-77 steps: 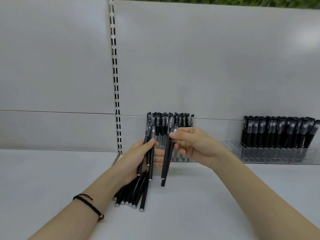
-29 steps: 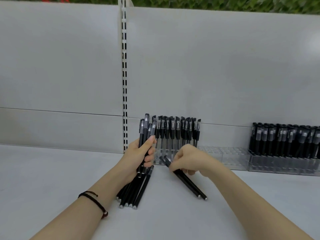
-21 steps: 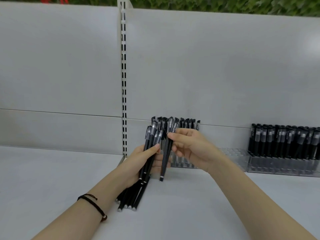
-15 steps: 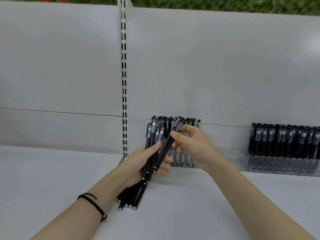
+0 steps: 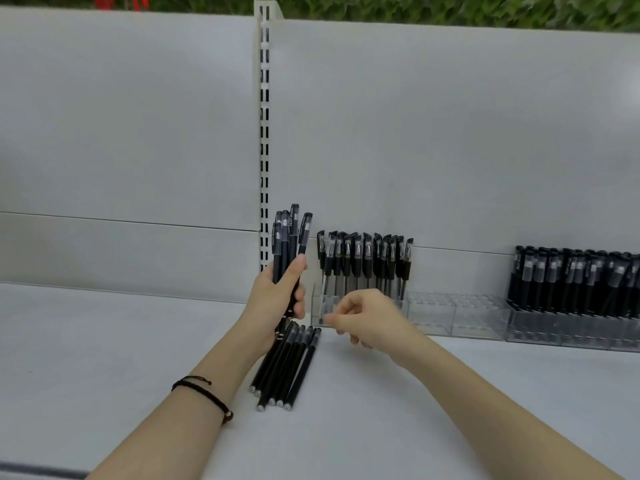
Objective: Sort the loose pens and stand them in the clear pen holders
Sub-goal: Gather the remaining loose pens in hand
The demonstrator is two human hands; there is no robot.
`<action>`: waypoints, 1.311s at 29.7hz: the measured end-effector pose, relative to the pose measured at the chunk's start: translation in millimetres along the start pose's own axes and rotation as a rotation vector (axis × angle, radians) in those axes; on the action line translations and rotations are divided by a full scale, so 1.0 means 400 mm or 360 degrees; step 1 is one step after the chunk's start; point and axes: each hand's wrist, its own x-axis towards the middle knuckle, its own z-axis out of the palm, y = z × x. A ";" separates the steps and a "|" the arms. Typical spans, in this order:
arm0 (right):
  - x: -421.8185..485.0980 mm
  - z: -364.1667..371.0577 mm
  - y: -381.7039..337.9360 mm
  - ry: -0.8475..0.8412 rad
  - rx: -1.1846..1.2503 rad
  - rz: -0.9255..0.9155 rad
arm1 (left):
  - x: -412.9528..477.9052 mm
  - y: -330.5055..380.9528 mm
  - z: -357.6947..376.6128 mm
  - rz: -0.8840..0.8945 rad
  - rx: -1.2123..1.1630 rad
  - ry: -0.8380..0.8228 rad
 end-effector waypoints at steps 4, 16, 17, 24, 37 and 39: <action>0.021 0.056 0.006 -0.0107 -0.0549 0.0077 | 0.005 -0.012 0.009 0.0048 0.0030 0.0001; 0.005 0.091 -0.009 -0.0216 -0.0855 0.0189 | 0.016 -0.021 0.021 0.0072 0.0034 0.0024; 0.006 0.085 -0.009 -0.0238 -0.0808 0.0195 | 0.015 -0.021 0.021 0.0074 0.0053 0.0019; 0.020 0.031 0.000 -0.0391 -0.0643 0.0230 | 0.013 -0.029 0.017 -0.0006 0.0042 -0.0059; 0.030 -0.059 -0.005 -0.0379 0.0002 0.0164 | 0.010 -0.020 0.007 -0.0165 -0.0145 -0.0052; 0.030 -0.073 -0.007 -0.0343 0.0412 0.0026 | 0.005 -0.017 0.009 -0.0248 -0.0159 -0.0139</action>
